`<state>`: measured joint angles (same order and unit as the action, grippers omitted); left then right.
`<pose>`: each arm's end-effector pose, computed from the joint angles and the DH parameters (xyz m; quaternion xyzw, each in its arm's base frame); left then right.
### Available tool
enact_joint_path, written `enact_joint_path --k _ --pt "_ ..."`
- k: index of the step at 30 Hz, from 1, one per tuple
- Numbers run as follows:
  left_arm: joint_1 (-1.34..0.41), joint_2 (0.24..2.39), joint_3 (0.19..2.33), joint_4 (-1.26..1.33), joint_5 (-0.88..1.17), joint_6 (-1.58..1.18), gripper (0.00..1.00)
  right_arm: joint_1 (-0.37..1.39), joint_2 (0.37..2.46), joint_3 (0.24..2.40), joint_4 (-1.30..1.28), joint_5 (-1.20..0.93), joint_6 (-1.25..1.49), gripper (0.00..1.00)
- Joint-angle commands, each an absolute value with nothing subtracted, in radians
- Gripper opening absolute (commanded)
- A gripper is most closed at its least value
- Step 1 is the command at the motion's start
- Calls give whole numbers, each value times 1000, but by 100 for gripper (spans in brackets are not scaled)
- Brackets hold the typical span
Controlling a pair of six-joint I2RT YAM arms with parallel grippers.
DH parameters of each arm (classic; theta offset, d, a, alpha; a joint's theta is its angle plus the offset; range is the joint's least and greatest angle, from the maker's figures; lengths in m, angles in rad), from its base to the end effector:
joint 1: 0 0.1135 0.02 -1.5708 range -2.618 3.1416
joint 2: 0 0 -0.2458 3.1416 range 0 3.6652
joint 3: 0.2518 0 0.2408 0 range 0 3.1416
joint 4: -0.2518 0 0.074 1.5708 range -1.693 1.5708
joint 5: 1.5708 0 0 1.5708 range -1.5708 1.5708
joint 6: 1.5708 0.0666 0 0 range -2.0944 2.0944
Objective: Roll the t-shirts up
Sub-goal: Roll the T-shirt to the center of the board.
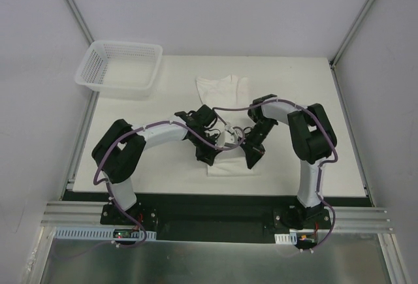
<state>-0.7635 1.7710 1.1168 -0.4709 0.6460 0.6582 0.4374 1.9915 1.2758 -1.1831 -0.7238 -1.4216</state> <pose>0.2217 -0.2677 0.1453 0.6566 0.6551 -0.3202 0.1930 0.2493 0.1653 0.1128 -0.7048 0.5983 0.3800 0.0305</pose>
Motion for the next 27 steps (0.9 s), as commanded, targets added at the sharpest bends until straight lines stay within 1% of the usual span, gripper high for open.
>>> enact_joint_path --k 1,3,4,6,7,10,11,15,21,27 --pt "-749 1793 1158 -558 624 690 0 436 2062 1388 -1338 -759 -1494 8" --pt "-738 1799 1161 -558 592 695 0 437 2117 1425 -1388 -758 -1493 9" --pt "-733 1801 1163 -563 577 693 8 437 2137 1460 -1405 -758 -1485 9" --pt "-718 1786 1160 -566 548 686 15 436 2166 1492 -1442 -759 -1477 9" --pt "-713 1772 1155 -563 545 684 21 436 2190 1518 -1448 -758 -1465 9" --pt "-712 1700 1141 -563 529 664 29 439 2232 1564 -1479 -764 -1433 9" --pt "-710 1657 1140 -563 526 644 34 437 2273 1603 -1494 -764 -1421 9" --pt "-726 1550 1126 -551 493 606 45 436 2371 1713 -1577 -762 -1367 9" --pt "-850 1416 1020 -433 404 646 53 430 2421 1769 -1640 -775 -1379 10" --pt "-939 1428 908 -255 325 721 56 411 2431 1778 -1641 -795 -1359 10"
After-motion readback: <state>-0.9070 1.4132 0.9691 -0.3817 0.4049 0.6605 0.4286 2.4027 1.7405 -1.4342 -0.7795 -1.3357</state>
